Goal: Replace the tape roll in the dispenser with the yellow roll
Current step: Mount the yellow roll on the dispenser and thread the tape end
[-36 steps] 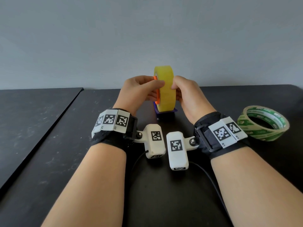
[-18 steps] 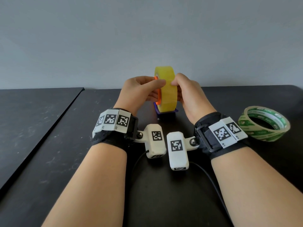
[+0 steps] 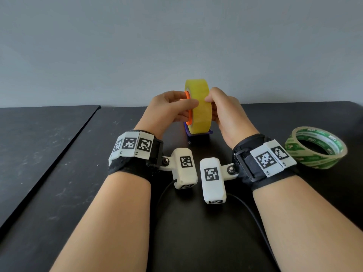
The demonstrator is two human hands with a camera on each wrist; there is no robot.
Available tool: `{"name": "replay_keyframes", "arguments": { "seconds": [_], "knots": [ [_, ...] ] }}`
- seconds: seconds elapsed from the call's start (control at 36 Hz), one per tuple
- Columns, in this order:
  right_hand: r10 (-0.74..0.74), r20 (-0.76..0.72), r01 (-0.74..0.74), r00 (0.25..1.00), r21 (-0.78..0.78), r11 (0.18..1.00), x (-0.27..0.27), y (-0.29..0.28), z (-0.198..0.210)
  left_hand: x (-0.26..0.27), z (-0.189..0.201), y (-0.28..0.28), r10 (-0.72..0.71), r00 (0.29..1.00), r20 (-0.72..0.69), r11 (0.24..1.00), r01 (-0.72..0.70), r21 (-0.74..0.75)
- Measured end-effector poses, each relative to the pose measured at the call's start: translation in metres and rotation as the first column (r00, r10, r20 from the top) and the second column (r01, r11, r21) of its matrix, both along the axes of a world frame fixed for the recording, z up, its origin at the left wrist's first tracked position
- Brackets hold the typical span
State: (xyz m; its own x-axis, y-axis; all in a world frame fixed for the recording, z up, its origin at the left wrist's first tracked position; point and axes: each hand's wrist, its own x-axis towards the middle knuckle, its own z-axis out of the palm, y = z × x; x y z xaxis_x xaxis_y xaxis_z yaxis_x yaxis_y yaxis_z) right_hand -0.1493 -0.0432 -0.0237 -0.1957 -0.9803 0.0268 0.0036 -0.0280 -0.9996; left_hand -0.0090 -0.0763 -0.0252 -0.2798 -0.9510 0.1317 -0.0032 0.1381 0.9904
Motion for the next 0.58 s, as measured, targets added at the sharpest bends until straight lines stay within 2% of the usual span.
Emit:
{"name": "replay_keyframes", "arguments": {
  "seconds": [0.14, 0.31, 0.47, 0.58],
  "knots": [
    [-0.019, 0.004, 0.019, 1.0, 0.01, 1.0, 0.0002, -0.0003, 0.0008, 0.001, 0.0017, 0.0016, -0.062, 0.997, 0.039, 0.998, 0.061, 0.011],
    [-0.006, -0.025, 0.006, 1.0, 0.022, 1.0, 0.001, 0.0007, 0.0017, 0.0004, 0.0013, 0.0025, -0.016, 0.998, 0.052, 1.0, 0.017, -0.013],
    [0.051, 0.018, -0.051, 0.999, 0.002, 0.999, 0.0006, 0.0013, 0.0006, 0.0004, 0.0026, 0.0041, 0.033, 0.999, 0.026, 0.999, -0.032, -0.024],
    [0.036, -0.025, -0.036, 0.999, -0.009, 0.999, -0.0004, 0.0014, -0.0003, -0.0008, 0.0027, 0.0044, 0.049, 0.998, 0.026, 0.999, -0.049, -0.024]
  ]
}}
